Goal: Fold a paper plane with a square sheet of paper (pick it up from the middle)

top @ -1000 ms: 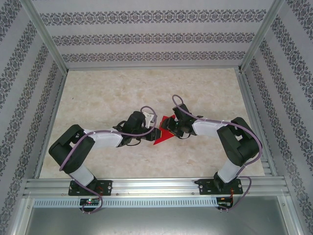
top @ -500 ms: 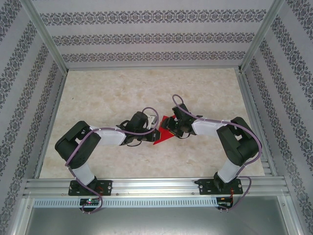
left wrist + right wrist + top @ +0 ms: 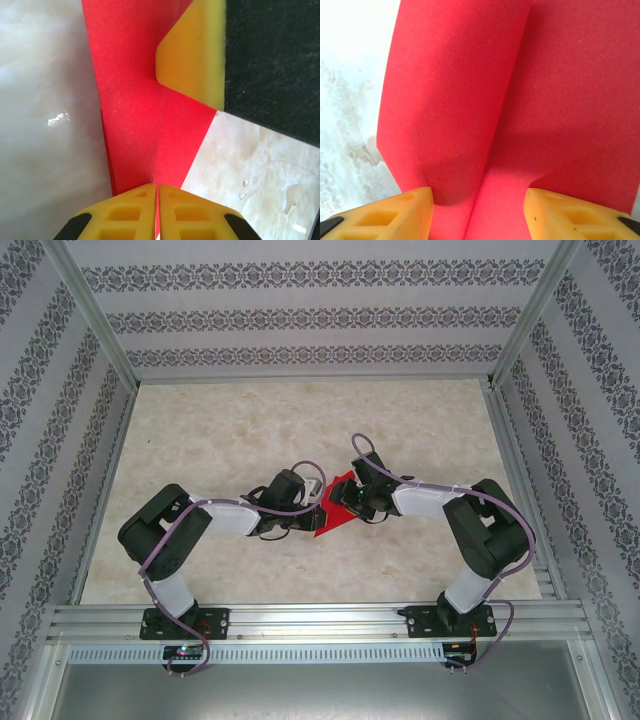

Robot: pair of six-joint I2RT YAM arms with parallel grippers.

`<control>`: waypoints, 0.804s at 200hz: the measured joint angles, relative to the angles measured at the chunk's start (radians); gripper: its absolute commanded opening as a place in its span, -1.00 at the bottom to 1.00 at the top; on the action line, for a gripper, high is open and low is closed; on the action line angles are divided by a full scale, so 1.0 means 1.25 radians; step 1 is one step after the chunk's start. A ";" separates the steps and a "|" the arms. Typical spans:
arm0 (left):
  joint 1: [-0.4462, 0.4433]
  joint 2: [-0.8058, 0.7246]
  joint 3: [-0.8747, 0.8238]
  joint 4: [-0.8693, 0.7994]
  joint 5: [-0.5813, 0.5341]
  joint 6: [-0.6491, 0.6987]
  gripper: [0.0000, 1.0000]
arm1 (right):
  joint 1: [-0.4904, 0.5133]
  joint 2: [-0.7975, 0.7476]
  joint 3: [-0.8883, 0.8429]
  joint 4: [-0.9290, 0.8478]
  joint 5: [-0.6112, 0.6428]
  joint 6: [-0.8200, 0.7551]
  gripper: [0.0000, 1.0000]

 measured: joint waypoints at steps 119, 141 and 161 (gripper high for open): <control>0.021 -0.046 0.000 -0.002 -0.019 -0.001 -0.70 | 0.004 0.010 0.012 -0.032 0.027 0.009 -0.17; 0.021 -0.042 0.006 -0.002 -0.018 -0.002 -0.70 | 0.004 0.005 0.000 -0.015 0.029 0.019 -0.17; 0.021 -0.028 0.023 -0.001 -0.017 -0.004 -0.70 | 0.005 0.000 -0.010 0.000 0.029 0.023 -0.17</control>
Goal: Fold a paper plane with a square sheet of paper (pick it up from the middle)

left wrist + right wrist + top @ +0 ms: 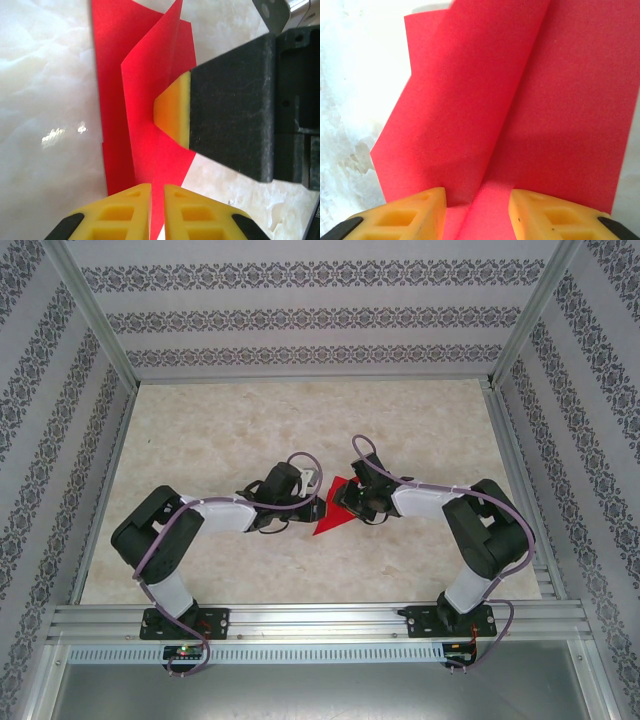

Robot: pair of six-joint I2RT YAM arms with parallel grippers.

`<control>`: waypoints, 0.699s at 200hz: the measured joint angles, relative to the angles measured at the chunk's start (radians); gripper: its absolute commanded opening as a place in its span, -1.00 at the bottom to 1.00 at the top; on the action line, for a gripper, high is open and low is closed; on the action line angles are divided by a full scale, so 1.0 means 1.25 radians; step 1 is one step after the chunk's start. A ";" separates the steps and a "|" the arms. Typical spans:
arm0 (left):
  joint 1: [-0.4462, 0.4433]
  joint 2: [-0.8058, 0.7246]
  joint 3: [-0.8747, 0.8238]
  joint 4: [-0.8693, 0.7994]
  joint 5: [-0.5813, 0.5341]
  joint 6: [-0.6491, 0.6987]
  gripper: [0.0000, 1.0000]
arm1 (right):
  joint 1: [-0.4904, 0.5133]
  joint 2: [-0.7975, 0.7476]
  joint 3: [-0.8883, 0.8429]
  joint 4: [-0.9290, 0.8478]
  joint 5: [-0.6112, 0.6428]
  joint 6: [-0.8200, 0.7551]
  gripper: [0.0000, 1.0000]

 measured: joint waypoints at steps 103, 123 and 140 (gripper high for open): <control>0.000 0.059 0.027 0.004 0.012 0.000 -0.85 | 0.000 -0.022 -0.045 0.064 0.003 0.004 -0.13; 0.000 0.063 0.028 0.005 0.015 0.000 -0.86 | 0.000 -0.039 -0.077 0.110 0.002 0.011 -0.05; 0.000 0.066 0.028 0.005 0.018 0.000 -0.86 | 0.000 -0.046 -0.093 0.139 0.002 0.015 0.02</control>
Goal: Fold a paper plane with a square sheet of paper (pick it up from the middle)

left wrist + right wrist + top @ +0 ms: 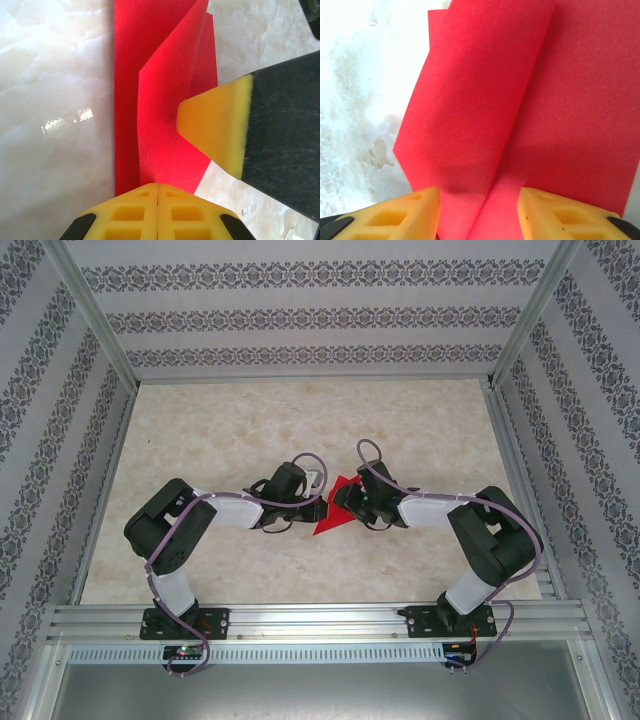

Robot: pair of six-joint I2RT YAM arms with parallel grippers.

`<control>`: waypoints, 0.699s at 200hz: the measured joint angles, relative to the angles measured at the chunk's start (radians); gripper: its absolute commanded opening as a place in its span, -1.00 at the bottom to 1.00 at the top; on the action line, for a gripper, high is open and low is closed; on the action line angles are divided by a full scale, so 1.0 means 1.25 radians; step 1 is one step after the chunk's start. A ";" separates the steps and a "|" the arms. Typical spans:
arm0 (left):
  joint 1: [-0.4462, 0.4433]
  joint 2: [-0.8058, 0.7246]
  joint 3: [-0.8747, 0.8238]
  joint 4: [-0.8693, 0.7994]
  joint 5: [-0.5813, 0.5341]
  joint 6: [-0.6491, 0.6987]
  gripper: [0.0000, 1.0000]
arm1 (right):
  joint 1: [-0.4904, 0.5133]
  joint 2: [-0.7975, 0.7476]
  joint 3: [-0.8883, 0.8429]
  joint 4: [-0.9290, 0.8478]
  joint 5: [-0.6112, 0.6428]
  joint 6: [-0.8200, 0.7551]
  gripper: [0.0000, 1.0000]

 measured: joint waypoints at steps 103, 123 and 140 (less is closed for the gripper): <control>0.000 0.009 0.020 -0.004 -0.009 0.004 -0.85 | 0.011 0.018 0.060 -0.099 0.031 0.004 0.06; 0.000 0.009 0.023 -0.007 -0.013 0.005 -0.85 | 0.012 0.028 0.078 -0.129 0.036 0.006 0.02; 0.000 0.010 0.023 -0.007 -0.016 0.006 -0.85 | 0.016 0.034 0.088 -0.146 0.046 0.006 -0.02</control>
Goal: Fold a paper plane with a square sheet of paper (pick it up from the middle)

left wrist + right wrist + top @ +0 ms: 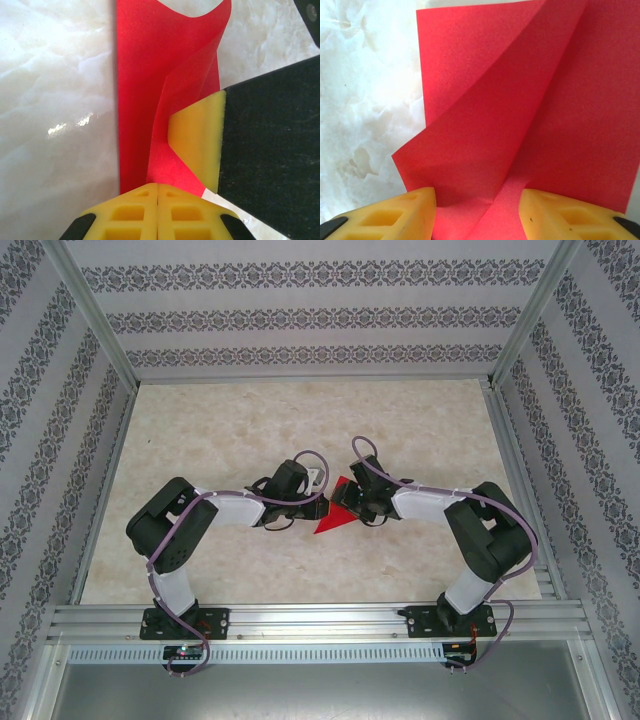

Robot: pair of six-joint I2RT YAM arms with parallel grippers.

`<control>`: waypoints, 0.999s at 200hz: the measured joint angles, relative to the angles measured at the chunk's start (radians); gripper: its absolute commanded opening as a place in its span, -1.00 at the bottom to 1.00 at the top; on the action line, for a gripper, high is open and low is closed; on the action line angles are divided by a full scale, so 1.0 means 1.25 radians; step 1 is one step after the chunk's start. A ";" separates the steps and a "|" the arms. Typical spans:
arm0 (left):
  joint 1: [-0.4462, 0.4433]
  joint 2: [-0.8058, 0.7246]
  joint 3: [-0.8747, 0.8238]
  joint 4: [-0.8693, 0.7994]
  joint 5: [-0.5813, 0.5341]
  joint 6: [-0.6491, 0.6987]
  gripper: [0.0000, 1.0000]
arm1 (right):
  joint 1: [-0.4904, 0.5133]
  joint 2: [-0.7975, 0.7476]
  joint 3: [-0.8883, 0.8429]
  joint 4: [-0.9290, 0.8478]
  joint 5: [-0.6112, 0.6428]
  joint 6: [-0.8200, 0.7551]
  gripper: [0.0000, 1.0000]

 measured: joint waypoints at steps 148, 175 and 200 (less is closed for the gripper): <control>0.000 0.031 0.011 -0.007 0.000 0.003 -0.87 | 0.000 0.032 0.042 -0.080 0.019 0.023 -0.32; 0.000 0.034 0.015 -0.011 0.000 0.003 -0.87 | 0.000 0.033 0.042 -0.082 0.019 0.023 -0.32; 0.000 0.034 0.016 -0.011 0.000 0.004 -0.87 | 0.000 0.034 0.043 -0.084 0.020 0.023 -0.33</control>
